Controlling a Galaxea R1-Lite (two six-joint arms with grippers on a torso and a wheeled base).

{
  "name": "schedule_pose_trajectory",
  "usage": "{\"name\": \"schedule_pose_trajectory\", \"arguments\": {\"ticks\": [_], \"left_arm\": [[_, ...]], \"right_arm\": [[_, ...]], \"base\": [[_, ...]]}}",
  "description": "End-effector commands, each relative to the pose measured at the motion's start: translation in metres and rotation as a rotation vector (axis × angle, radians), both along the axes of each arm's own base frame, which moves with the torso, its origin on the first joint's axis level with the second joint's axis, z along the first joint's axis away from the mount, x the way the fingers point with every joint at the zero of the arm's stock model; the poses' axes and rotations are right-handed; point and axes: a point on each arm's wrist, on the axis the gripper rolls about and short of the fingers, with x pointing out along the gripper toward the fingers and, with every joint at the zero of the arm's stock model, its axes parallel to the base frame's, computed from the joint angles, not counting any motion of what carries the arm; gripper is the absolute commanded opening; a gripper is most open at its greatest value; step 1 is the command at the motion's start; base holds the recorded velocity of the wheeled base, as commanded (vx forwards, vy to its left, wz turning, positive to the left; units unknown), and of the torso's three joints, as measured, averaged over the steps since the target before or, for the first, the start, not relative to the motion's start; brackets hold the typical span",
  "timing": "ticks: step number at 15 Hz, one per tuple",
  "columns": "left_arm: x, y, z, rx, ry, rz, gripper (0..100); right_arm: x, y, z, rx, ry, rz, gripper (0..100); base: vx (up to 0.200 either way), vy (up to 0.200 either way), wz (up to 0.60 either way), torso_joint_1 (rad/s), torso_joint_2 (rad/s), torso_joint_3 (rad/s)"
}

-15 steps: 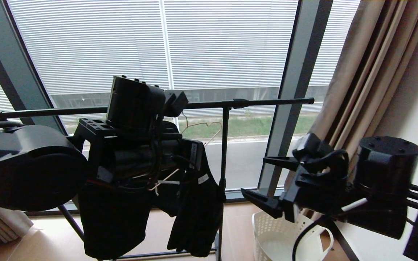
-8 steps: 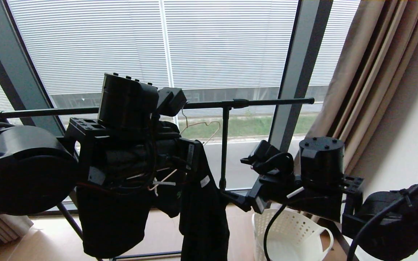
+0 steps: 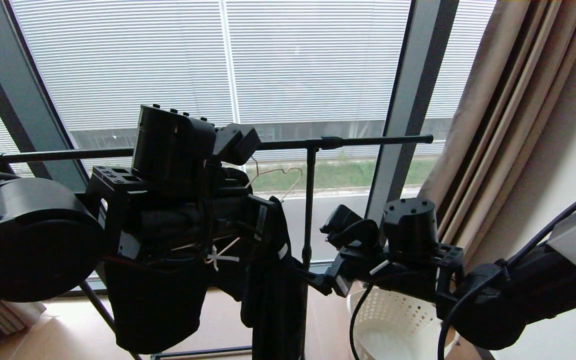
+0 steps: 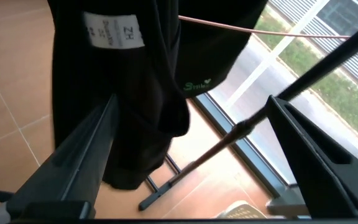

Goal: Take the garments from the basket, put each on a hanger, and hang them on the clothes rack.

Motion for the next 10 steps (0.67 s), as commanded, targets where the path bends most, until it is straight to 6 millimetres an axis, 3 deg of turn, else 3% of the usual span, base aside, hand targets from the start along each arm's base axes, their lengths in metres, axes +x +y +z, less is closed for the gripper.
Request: {"name": "schedule_pose_trajectory", "arguments": {"ticks": [1, 6, 7, 10], "left_arm": [[0.0, 0.001, -0.002, 0.014, -0.002, -0.003, 0], [0.004, 0.003, -0.003, -0.001, 0.013, -0.077, 0], [0.011, 0.014, -0.003, 0.026, -0.017, -0.149, 0], [0.018, 0.019, -0.001, 0.048, -0.054, -0.21, 0]], "right_arm": [[0.009, 0.002, -0.008, -0.003, 0.013, 0.0, 100], [0.007, -0.001, -0.017, 0.037, -0.022, 0.016, 100], [0.005, -0.011, -0.016, 0.063, -0.049, 0.013, 100], [-0.002, -0.023, 0.003, 0.096, -0.083, 0.024, 100]], "base": [[0.0, 0.0, 0.0, 0.0, 0.0, 0.0], [0.0, 0.0, 0.0, 0.0, 0.0, 0.0], [0.0, 0.0, 0.0, 0.0, 0.0, 0.0], [0.0, 0.0, 0.0, 0.0, 0.0, 0.0]]}}
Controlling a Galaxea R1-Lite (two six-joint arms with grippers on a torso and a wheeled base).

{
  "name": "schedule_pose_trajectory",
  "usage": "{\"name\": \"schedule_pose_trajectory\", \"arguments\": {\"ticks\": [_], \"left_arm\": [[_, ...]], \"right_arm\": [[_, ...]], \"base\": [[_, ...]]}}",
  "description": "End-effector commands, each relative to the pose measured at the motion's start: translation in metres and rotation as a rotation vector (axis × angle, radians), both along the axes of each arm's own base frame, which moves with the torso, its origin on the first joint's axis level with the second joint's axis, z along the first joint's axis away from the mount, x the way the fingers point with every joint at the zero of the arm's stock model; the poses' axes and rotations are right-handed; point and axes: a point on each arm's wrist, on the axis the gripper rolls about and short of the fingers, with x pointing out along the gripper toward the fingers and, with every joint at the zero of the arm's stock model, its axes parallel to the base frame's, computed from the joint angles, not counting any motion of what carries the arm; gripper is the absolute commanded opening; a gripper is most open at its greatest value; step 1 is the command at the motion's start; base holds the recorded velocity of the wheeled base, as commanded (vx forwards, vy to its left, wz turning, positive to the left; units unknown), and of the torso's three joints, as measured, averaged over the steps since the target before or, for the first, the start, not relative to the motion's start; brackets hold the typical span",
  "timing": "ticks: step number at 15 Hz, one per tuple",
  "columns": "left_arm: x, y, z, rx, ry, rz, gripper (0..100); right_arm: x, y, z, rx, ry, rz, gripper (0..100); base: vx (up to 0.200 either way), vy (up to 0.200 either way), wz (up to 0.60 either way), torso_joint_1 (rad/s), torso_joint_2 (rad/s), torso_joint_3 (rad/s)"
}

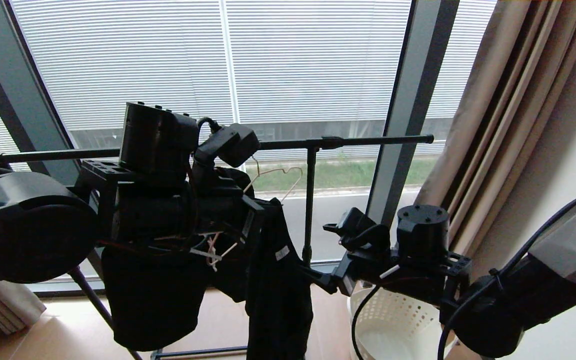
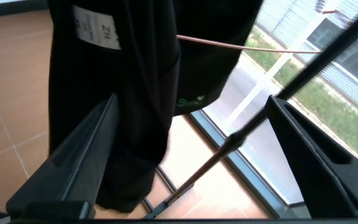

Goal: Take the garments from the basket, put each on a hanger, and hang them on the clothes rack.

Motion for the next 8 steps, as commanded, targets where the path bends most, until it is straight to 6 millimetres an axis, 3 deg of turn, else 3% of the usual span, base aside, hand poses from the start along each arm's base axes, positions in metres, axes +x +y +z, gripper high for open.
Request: {"name": "schedule_pose_trajectory", "arguments": {"ticks": [1, 8], "left_arm": [[0.004, 0.002, -0.001, 0.002, 0.001, 0.008, 0], [0.003, -0.005, 0.002, -0.003, -0.014, -0.014, 0]], "right_arm": [[-0.005, -0.008, 0.013, 0.016, -0.022, -0.005, 100], [-0.008, -0.005, 0.002, 0.003, 0.01, 0.029, 100]], "base": [[0.0, 0.0, 0.0, 0.0, 0.0, 0.0], [0.0, 0.0, 0.0, 0.0, 0.0, 0.0]]}}
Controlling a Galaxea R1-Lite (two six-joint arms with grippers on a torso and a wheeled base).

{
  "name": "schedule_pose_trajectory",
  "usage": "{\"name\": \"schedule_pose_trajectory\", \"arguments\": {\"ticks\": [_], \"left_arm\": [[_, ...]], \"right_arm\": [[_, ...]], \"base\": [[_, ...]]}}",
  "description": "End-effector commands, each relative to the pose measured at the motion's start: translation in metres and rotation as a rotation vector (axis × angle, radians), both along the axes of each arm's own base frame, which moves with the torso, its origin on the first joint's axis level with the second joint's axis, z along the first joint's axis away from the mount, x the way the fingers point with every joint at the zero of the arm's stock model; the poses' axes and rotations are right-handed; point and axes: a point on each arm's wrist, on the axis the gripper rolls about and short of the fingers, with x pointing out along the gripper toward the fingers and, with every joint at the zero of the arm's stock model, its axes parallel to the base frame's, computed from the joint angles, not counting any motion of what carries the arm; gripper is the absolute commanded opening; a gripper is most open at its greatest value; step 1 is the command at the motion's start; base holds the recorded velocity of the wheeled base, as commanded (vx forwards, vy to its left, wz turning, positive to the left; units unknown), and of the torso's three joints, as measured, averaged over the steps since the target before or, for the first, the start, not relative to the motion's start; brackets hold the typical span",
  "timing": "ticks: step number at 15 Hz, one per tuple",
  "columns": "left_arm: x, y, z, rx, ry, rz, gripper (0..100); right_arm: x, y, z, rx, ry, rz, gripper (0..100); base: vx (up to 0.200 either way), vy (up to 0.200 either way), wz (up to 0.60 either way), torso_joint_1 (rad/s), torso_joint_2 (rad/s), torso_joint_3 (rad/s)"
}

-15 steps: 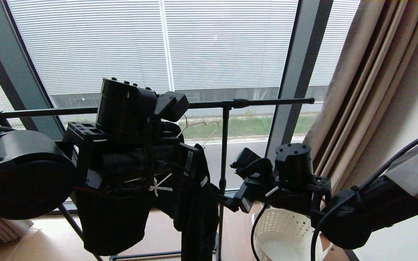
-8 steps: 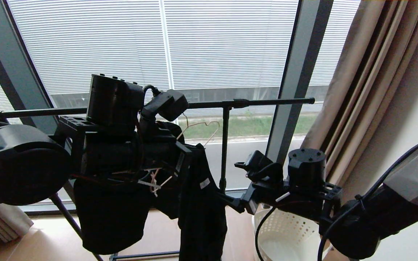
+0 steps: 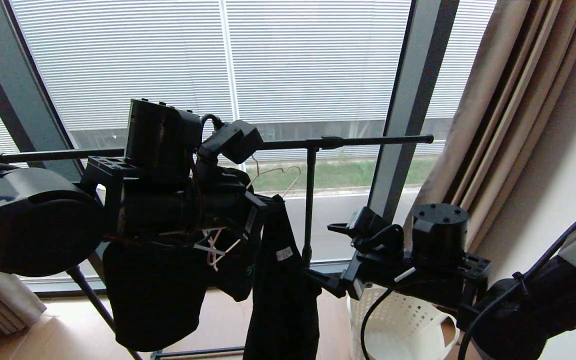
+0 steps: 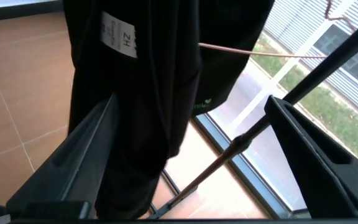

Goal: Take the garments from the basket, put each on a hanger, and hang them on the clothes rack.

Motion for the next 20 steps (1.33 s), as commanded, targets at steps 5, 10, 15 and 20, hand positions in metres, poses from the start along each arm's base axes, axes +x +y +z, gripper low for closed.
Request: {"name": "schedule_pose_trajectory", "arguments": {"ticks": [5, 10, 15, 20], "left_arm": [[-0.01, -0.006, 0.006, -0.009, -0.017, -0.035, 0], [-0.017, -0.007, 0.011, -0.017, -0.03, -0.051, 0], [-0.021, -0.004, 0.007, 0.0, -0.025, -0.058, 0], [-0.028, 0.003, 0.006, 0.004, -0.023, -0.056, 0]], "right_arm": [[0.009, 0.008, -0.02, -0.03, 0.039, -0.002, 100], [0.027, 0.018, -0.036, -0.033, 0.059, -0.073, 100], [0.034, 0.021, -0.033, 0.006, 0.079, -0.123, 100], [0.043, 0.02, -0.027, 0.018, 0.053, -0.178, 100]], "base": [[0.0, 0.0, 0.0, 0.0, 0.0, 0.0], [0.0, 0.0, 0.0, 0.0, 0.0, 0.0], [0.0, 0.0, 0.0, 0.0, 0.0, 0.0], [0.0, 0.0, 0.0, 0.0, 0.0, 0.0]]}}
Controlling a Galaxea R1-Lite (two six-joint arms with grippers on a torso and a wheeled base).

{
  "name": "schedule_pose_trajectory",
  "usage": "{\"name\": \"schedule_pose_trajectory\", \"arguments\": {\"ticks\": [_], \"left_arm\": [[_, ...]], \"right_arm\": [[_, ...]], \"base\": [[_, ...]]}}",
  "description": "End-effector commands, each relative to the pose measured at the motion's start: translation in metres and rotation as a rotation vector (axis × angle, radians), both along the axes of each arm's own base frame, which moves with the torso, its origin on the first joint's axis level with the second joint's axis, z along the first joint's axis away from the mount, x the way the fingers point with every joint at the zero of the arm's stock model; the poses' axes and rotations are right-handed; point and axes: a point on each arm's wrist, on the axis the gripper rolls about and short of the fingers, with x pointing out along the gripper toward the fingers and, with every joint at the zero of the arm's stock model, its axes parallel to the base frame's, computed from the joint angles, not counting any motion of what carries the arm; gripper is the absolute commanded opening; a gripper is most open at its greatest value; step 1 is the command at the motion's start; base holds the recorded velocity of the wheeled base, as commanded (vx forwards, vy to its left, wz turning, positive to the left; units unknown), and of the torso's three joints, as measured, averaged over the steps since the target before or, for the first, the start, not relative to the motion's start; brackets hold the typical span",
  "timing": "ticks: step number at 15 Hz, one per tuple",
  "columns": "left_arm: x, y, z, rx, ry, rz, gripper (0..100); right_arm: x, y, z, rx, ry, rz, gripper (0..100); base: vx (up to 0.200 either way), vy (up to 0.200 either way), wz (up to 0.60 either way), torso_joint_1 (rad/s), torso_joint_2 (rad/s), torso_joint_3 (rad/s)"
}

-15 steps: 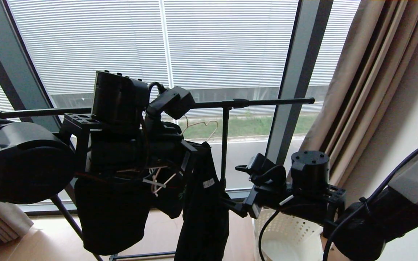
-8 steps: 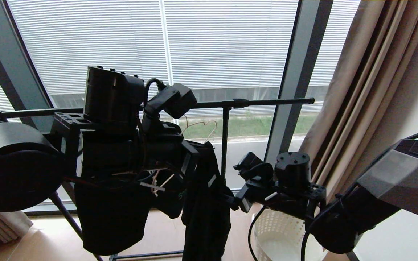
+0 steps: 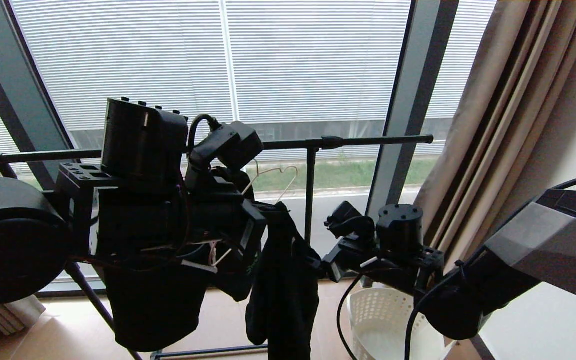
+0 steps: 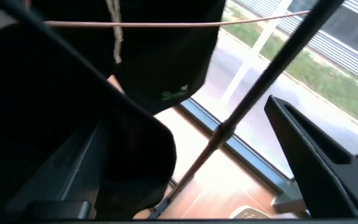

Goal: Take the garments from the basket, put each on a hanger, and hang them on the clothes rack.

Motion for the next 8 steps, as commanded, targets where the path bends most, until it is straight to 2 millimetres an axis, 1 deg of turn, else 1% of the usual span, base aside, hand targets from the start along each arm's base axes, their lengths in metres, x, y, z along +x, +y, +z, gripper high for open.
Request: {"name": "schedule_pose_trajectory", "arguments": {"ticks": [1, 5, 8], "left_arm": [[-0.0022, 0.002, 0.0, 0.004, -0.004, -0.001, 0], [-0.0029, 0.0025, -0.003, 0.017, -0.003, -0.005, 0], [0.0027, 0.0086, -0.0096, 0.03, 0.016, 0.025, 0]], "right_arm": [[0.0021, 0.0013, 0.0015, 0.003, -0.008, -0.015, 100], [0.0075, 0.0037, 0.0076, 0.03, -0.022, -0.092, 100], [0.0063, 0.0028, 0.0107, 0.03, -0.037, -0.121, 100]], "base": [[0.0, 0.0, 0.0, 0.0, 0.0, 0.0], [0.0, 0.0, 0.0, 0.0, 0.0, 0.0], [0.0, 0.0, 0.0, 0.0, 0.0, 0.0]]}}
